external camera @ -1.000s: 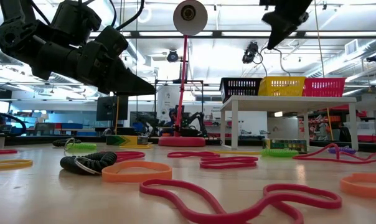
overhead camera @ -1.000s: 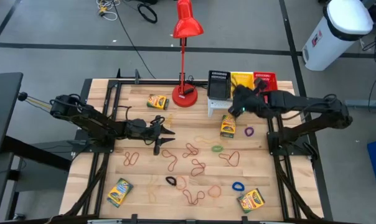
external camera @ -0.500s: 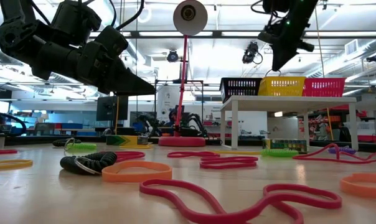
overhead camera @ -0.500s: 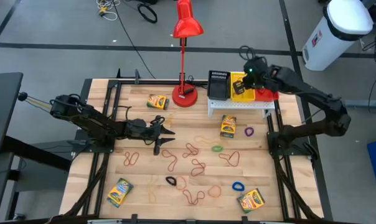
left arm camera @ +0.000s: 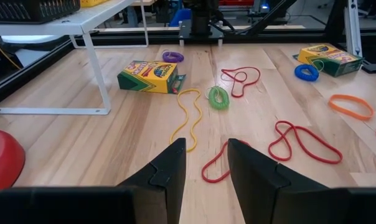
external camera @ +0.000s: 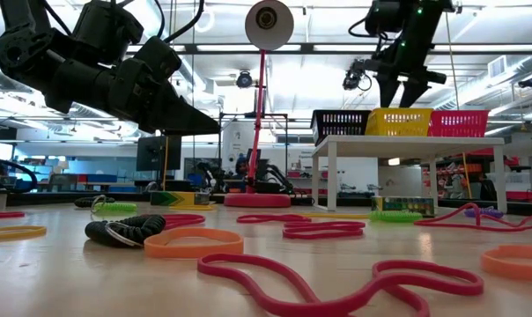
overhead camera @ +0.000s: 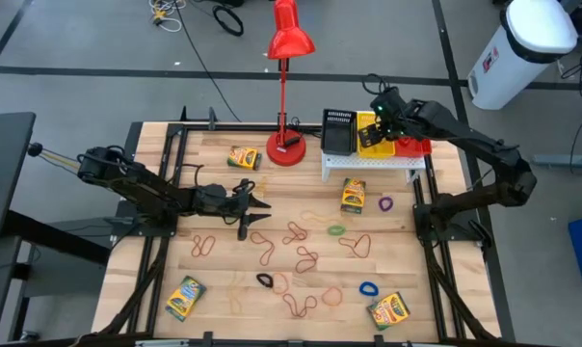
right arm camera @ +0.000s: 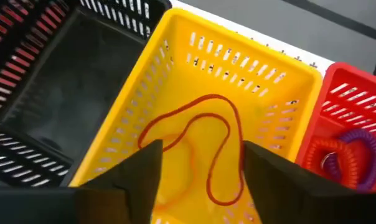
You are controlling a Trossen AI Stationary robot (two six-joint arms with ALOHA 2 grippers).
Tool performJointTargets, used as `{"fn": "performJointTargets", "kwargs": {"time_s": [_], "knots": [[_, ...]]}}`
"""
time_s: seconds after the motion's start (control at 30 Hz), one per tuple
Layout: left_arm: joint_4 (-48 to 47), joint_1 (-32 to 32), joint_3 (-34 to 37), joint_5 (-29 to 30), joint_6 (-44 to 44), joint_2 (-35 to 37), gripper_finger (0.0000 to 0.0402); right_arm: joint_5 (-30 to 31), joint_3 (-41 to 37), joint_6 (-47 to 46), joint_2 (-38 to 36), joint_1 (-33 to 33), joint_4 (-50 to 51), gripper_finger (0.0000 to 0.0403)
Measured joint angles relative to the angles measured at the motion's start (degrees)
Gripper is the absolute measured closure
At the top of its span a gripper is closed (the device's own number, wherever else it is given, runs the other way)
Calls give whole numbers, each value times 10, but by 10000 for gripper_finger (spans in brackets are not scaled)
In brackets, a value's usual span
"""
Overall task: Pick & Place Office Desk Supplies
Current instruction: Put the red rubber band into the yellow bin
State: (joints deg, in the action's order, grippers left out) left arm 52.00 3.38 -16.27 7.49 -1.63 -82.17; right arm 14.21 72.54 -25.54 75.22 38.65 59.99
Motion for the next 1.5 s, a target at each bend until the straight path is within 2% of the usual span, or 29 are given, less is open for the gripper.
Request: {"fn": "performJointTargets", "kwargs": {"time_s": [0.3,0.43,0.6,0.7,0.8,0.87,1.13,1.23,1.33,1.5], "knots": [[0,0,0,0,1,0,276,-12,59,14,-1,-2,21,101],[0,0,0,0,1,0,276,13,52,20,-1,-17,32,92],[-1,0,0,0,2,0,276,-8,12,18,0,-16,33,91],[-4,0,0,0,2,0,276,8,-1,49,0,-17,33,96],[-4,0,0,0,1,0,276,55,-3,74,0,-25,30,122],[-4,0,0,0,1,0,276,81,-3,103,0,-36,30,153],[-4,0,0,0,-3,0,276,97,-2,144,0,-98,26,347],[-4,0,0,0,-3,0,276,120,-2,149,0,-107,25,377],[-4,0,0,0,-3,0,276,125,-2,147,0,-105,24,354],[-4,0,0,0,-3,0,276,154,-2,144,0,-106,13,247]]}}
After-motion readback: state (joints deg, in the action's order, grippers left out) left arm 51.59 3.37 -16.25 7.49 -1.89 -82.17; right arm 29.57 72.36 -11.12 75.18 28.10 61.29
